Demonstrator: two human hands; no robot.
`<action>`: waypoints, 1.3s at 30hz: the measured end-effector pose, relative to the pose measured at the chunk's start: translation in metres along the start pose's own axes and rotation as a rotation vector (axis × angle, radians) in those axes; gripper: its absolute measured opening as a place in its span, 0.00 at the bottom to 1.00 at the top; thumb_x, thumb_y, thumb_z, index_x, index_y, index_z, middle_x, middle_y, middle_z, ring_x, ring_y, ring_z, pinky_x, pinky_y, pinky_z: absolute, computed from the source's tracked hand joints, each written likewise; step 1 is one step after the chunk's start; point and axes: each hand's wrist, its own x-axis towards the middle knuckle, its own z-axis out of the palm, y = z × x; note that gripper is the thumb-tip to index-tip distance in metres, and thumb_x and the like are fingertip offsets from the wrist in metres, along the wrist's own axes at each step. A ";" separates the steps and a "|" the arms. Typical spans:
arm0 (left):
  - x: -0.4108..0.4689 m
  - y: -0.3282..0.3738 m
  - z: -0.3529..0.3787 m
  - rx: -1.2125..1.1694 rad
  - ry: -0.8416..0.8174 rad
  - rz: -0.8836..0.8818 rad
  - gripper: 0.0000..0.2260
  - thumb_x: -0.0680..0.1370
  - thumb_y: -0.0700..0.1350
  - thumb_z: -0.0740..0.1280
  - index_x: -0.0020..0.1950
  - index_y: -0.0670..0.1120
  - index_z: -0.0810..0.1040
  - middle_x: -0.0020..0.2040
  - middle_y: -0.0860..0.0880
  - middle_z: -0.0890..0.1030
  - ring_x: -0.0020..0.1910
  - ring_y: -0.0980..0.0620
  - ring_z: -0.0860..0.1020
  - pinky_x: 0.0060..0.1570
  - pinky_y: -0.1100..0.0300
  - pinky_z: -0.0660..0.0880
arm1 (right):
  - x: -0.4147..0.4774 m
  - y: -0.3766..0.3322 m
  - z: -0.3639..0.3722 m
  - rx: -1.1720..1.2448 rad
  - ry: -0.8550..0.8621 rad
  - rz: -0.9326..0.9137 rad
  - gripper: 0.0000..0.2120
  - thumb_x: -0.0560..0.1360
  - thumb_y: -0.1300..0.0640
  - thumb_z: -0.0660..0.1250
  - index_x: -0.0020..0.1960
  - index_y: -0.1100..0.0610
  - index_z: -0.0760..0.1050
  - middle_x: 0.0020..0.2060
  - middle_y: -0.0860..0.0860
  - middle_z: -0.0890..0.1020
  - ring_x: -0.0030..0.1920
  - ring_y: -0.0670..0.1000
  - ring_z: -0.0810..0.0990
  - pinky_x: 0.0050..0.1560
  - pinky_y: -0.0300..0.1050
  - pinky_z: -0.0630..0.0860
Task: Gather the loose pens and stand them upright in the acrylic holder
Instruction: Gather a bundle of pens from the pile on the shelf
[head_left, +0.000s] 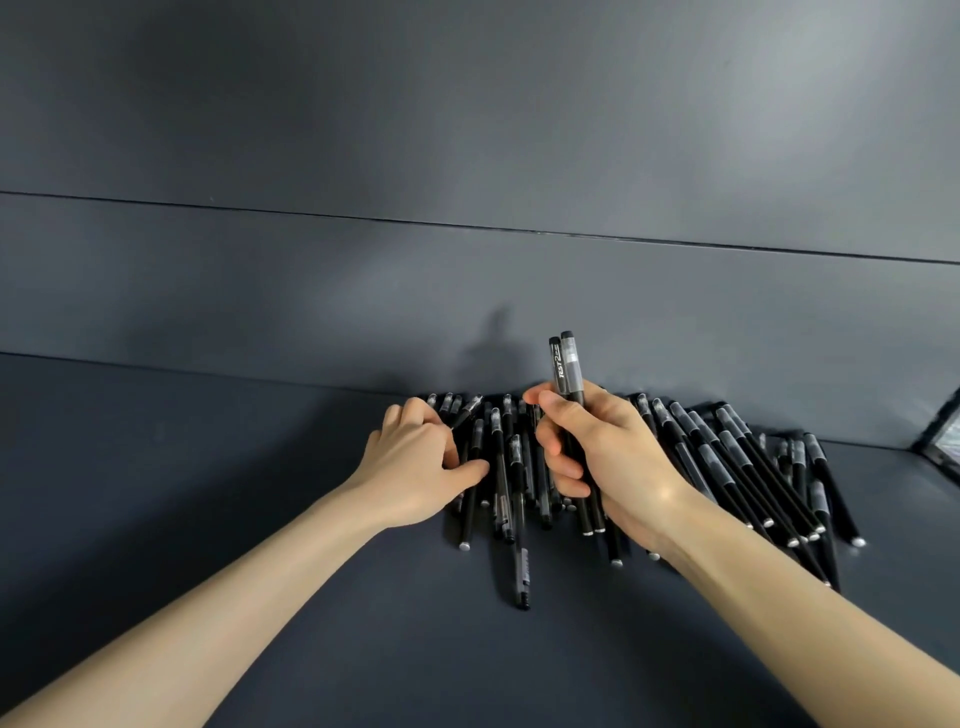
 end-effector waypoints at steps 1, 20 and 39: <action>0.000 0.002 -0.001 0.022 -0.004 -0.008 0.14 0.76 0.58 0.64 0.40 0.48 0.75 0.58 0.52 0.66 0.62 0.51 0.62 0.56 0.59 0.61 | 0.000 0.000 0.000 -0.006 0.002 -0.001 0.07 0.81 0.59 0.58 0.53 0.61 0.73 0.26 0.49 0.69 0.23 0.46 0.61 0.21 0.37 0.59; -0.011 0.012 -0.026 -0.552 0.155 0.049 0.12 0.75 0.49 0.68 0.38 0.42 0.77 0.34 0.50 0.79 0.31 0.57 0.75 0.33 0.65 0.69 | -0.001 0.002 0.001 -0.046 0.070 -0.043 0.05 0.76 0.59 0.67 0.44 0.61 0.77 0.32 0.53 0.67 0.24 0.45 0.63 0.21 0.36 0.59; -0.002 -0.015 -0.013 -0.130 -0.171 0.275 0.30 0.68 0.59 0.73 0.67 0.55 0.73 0.69 0.61 0.68 0.72 0.60 0.60 0.70 0.62 0.55 | -0.002 -0.006 0.003 0.069 0.116 -0.053 0.08 0.82 0.55 0.55 0.49 0.60 0.66 0.30 0.56 0.81 0.27 0.54 0.79 0.31 0.47 0.79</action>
